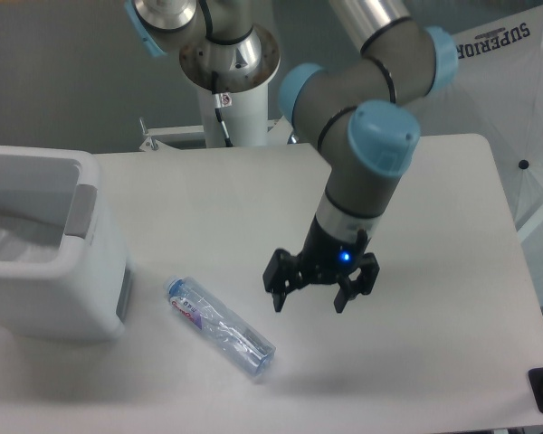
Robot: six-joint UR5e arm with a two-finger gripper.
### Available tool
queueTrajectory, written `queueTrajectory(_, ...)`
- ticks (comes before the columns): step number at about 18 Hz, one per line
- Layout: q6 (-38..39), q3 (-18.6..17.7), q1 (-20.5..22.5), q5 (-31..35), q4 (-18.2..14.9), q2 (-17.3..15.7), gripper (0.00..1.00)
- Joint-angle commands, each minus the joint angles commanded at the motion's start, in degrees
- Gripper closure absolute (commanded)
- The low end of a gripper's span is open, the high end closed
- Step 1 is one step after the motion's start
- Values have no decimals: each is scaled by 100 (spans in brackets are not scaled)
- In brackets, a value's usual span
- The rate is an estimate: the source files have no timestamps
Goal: Place the trash in the trash can
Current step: 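Move the right gripper down over the clear plastic bottle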
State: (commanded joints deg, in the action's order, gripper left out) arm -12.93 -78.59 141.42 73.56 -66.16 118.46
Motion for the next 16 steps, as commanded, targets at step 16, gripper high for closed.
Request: queueTrajectory(16,1749,590,-730,730,-933,1003,0)
